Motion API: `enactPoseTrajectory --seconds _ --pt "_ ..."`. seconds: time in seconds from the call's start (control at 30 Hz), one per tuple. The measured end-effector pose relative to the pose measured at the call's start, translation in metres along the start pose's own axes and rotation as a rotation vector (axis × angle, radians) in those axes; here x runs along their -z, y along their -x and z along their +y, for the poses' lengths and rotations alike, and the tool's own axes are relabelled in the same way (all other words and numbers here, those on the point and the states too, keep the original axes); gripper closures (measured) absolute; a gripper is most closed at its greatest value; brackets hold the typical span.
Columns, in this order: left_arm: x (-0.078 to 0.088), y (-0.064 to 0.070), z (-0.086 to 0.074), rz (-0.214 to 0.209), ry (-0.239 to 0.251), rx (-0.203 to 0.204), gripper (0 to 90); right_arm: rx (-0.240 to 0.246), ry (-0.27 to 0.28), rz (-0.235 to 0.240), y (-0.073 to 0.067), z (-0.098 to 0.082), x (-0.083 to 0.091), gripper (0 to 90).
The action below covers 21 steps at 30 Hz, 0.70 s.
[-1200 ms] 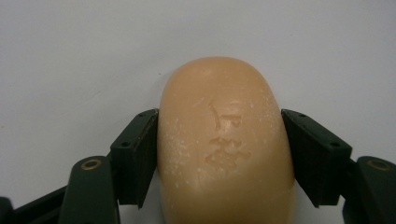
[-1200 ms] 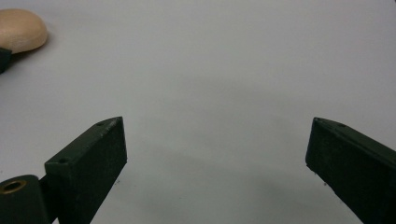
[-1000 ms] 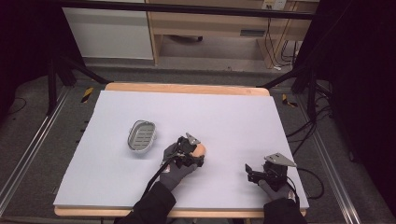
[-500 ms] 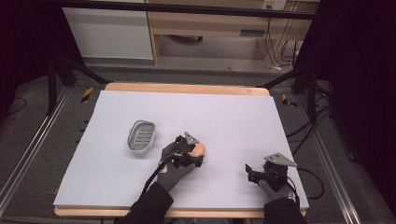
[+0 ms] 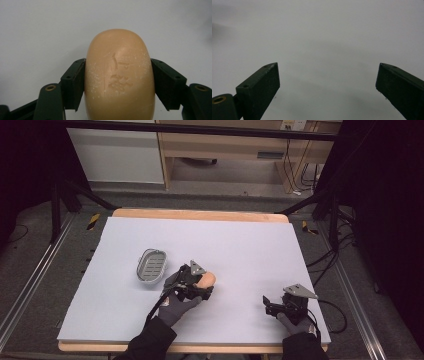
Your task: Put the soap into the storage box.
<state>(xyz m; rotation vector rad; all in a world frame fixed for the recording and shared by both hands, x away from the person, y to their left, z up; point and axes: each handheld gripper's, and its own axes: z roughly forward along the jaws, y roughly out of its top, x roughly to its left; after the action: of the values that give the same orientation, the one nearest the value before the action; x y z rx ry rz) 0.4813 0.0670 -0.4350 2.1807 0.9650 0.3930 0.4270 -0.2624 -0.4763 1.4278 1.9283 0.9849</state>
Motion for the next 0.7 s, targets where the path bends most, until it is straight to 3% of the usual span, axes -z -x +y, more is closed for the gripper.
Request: enactPoseTrajectory --seconds 0.7 --pt "0.036 -0.023 -0.018 0.027 0.018 0.009 32.0 0.008 0.001 -0.004 0.0 0.0 0.0 5.6"
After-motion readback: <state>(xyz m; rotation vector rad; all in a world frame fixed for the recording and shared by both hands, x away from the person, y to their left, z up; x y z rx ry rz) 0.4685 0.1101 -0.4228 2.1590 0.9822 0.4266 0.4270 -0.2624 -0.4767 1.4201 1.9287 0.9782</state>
